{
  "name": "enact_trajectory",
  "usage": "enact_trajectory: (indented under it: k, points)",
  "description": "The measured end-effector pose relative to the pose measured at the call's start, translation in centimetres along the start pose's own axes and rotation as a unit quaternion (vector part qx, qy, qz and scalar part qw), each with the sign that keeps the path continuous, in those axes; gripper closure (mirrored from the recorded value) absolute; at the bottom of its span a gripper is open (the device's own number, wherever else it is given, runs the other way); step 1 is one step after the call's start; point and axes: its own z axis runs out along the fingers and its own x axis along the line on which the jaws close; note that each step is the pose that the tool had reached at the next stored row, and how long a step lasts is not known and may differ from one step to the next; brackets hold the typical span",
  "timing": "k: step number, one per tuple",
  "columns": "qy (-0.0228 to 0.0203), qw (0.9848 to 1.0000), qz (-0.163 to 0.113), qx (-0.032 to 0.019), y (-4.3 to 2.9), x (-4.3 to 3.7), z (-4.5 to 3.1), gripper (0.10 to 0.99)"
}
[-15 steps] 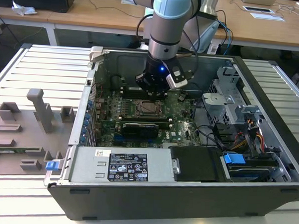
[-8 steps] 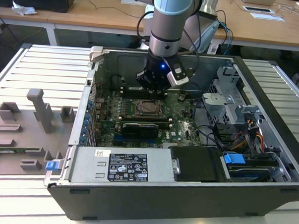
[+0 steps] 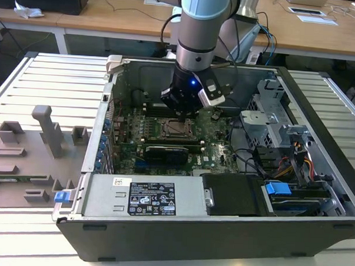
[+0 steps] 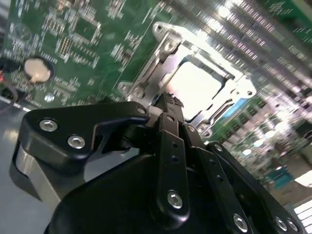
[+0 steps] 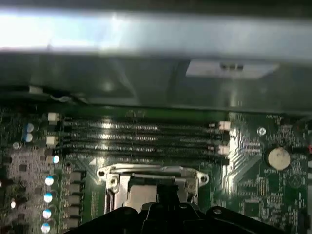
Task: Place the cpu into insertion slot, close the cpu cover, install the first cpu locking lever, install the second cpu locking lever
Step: 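Install the first cpu locking lever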
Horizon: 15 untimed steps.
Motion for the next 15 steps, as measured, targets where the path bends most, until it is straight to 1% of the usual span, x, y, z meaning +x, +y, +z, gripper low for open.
enact_trajectory:
  k: [1,3,4,6,8,10,11,12,14,15]
  points:
    - [-0.0003,1.0000,0.000,0.0001,-0.63,0.11,-0.05,0.980]
    - [-0.0006,1.0000,0.000,0.0002,-1.26,0.19,-0.09,0.980]
    - [-0.0005,1.0000,0.000,0.0003,-1.38,0.20,-0.25,0.980]
    - [-0.0006,1.0000,0.000,0.0002,-1.37,0.20,-0.70,0.980]
    - [-0.0006,1.0000,0.000,0.0002,-1.29,0.21,-1.86,0.980]
    - [-0.0006,1.0000,0.000,0.0002,-1.25,0.21,-2.43,0.980]
    - [-0.0006,1.0000,0.000,0.0002,-1.24,0.22,-2.57,0.980]
    - [-0.0006,1.0000,0.000,0.0002,-1.21,0.22,-2.96,0.980]
    - [-0.0007,1.0000,0.000,0.0002,-1.09,0.23,-4.75,0.980]
    - [-0.0006,1.0000,0.000,0.0002,-1.05,0.24,-5.40,0.980]
